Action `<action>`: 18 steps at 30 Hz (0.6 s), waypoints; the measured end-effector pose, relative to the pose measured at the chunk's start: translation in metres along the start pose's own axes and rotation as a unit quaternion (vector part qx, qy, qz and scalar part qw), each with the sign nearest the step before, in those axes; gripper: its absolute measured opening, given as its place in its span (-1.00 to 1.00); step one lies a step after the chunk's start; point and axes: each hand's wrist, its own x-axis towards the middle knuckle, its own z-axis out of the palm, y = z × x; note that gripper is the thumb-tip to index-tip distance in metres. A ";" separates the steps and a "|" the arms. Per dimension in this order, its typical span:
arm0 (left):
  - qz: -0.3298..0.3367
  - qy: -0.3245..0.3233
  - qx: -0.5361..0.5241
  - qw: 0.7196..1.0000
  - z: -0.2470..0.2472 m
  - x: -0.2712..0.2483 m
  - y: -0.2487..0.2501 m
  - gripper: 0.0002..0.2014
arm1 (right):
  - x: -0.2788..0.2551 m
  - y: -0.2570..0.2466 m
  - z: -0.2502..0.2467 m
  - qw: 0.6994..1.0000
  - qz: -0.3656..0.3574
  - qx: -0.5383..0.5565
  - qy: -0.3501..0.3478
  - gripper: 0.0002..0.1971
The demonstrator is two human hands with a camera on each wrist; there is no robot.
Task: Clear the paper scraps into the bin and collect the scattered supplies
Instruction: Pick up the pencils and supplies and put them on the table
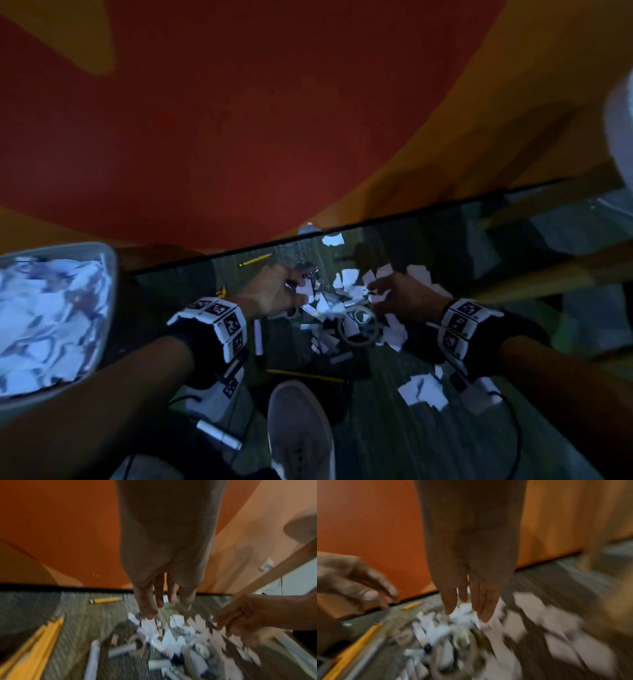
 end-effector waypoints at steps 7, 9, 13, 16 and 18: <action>0.035 -0.005 0.077 0.996 0.062 0.043 -0.015 -0.82 | 0.017 0.046 0.068 0.991 0.094 0.061 0.078 -0.76; 0.064 0.023 0.112 0.991 0.070 0.051 -0.018 -0.91 | 0.025 0.047 0.080 0.989 0.104 0.055 0.089 -0.67; 0.045 0.008 -0.005 0.999 0.086 0.060 -0.019 -0.80 | 0.037 0.048 0.091 0.986 0.117 0.057 0.107 -0.60; 0.023 -0.008 -0.054 0.998 0.089 0.059 -0.015 -0.71 | 0.036 0.036 0.087 0.983 0.086 0.092 0.132 -0.59; 0.035 -0.021 -0.056 0.998 0.085 0.056 -0.013 -0.65 | 0.033 0.023 0.082 0.980 0.040 0.130 0.146 -0.69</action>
